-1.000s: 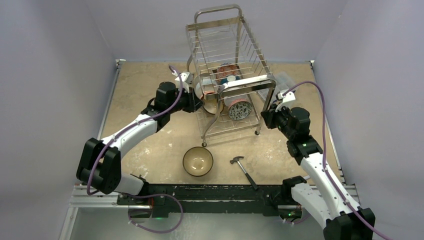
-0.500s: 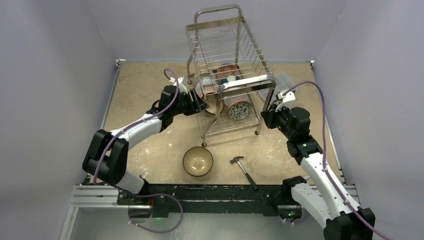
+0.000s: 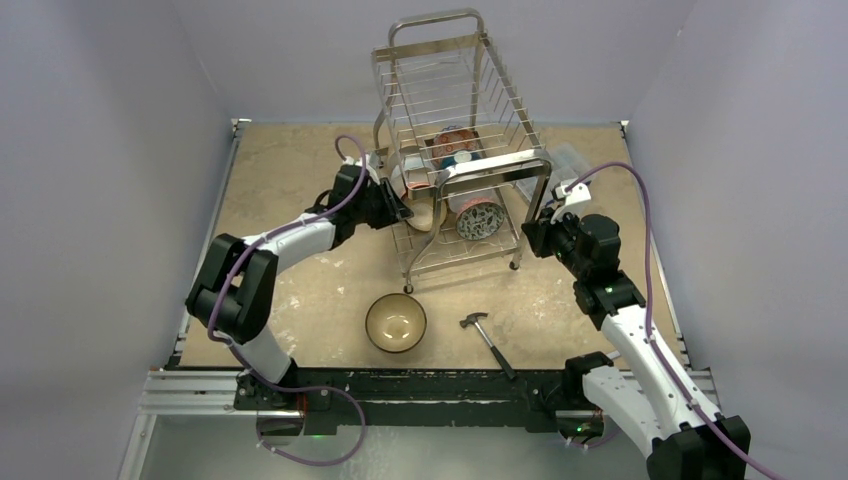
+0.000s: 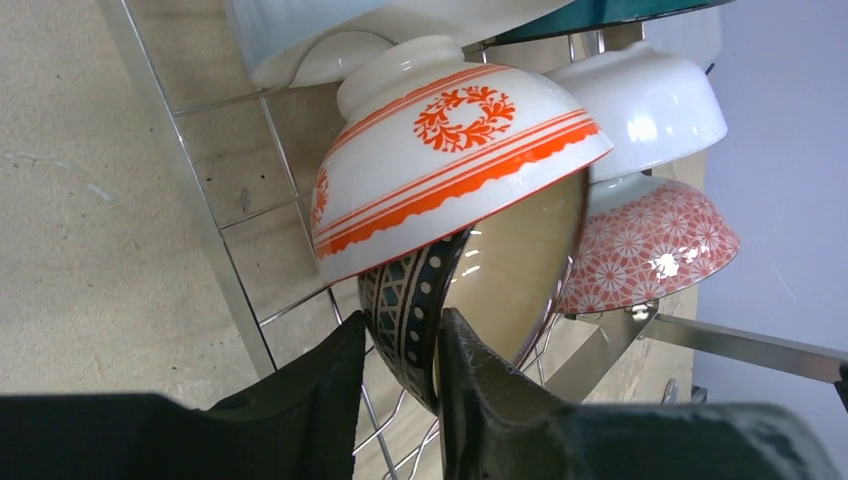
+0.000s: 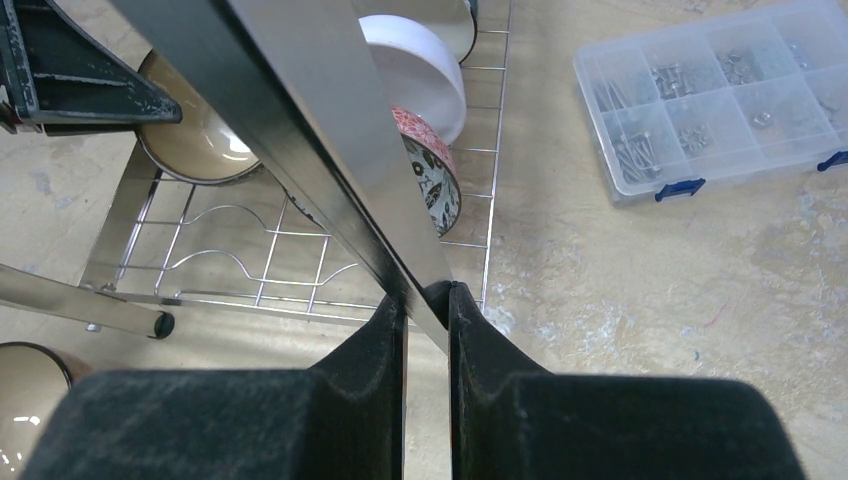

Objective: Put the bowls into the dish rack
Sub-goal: Pick up the bowl from the dish rack.

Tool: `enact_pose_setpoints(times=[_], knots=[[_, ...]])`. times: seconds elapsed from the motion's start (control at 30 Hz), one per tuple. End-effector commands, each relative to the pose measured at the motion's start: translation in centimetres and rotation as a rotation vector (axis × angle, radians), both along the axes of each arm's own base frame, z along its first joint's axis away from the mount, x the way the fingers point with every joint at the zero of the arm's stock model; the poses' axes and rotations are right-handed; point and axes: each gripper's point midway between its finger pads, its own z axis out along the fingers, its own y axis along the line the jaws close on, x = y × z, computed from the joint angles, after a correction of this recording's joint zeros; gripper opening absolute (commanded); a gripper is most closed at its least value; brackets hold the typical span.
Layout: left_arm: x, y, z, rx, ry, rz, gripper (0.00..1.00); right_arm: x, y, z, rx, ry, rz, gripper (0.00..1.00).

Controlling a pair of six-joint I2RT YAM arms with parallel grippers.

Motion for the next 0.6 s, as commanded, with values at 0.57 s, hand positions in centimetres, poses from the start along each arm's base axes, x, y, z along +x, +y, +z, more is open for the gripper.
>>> enact_pose_setpoints(times=[0.57], knots=[[-2.0, -0.2, 5.6, 0.076, -0.167, -0.043, 0.0, -1.1, 3.4, 3.2, 0.141, -0.016, 0.149, 0.03]])
